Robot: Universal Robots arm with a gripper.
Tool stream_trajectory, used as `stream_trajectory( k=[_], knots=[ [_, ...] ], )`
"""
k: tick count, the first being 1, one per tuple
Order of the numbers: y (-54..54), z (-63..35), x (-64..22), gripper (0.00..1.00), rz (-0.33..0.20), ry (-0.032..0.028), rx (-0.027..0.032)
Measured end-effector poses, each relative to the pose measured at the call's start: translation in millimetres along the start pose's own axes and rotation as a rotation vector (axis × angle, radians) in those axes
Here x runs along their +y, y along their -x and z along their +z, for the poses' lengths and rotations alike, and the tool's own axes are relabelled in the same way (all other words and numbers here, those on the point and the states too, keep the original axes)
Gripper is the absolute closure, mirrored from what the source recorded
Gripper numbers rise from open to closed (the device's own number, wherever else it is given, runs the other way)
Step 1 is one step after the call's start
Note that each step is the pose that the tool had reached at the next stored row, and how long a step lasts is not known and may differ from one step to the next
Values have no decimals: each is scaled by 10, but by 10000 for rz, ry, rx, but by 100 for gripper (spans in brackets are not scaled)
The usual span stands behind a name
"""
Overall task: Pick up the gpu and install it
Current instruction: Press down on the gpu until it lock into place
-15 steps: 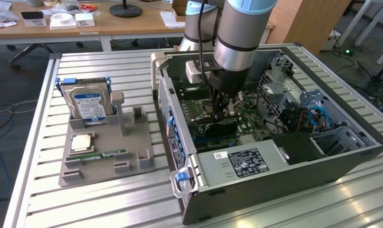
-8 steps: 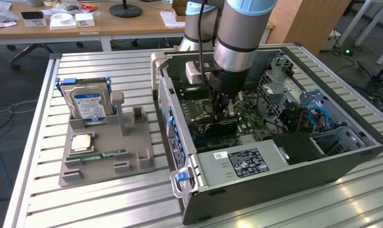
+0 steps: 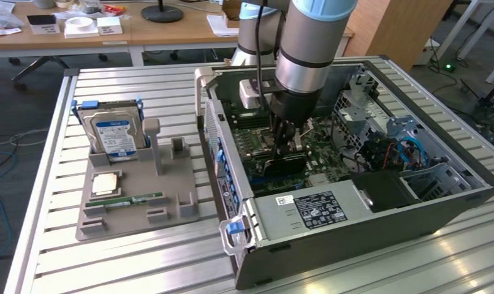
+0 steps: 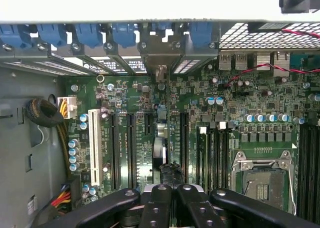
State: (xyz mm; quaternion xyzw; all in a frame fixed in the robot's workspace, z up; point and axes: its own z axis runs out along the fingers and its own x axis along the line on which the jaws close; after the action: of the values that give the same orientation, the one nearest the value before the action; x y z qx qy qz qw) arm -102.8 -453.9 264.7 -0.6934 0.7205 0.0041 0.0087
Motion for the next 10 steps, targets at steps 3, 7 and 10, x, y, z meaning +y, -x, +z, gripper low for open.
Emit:
stream_trajectory(
  k=[3, 7, 10],
  knots=[
    [0, 6, 0, 89, 0, 0, 1],
    [0, 6, 0, 89, 0, 0, 1],
    [-1, 13, 2, 89, -1, 1, 4]
  ],
)
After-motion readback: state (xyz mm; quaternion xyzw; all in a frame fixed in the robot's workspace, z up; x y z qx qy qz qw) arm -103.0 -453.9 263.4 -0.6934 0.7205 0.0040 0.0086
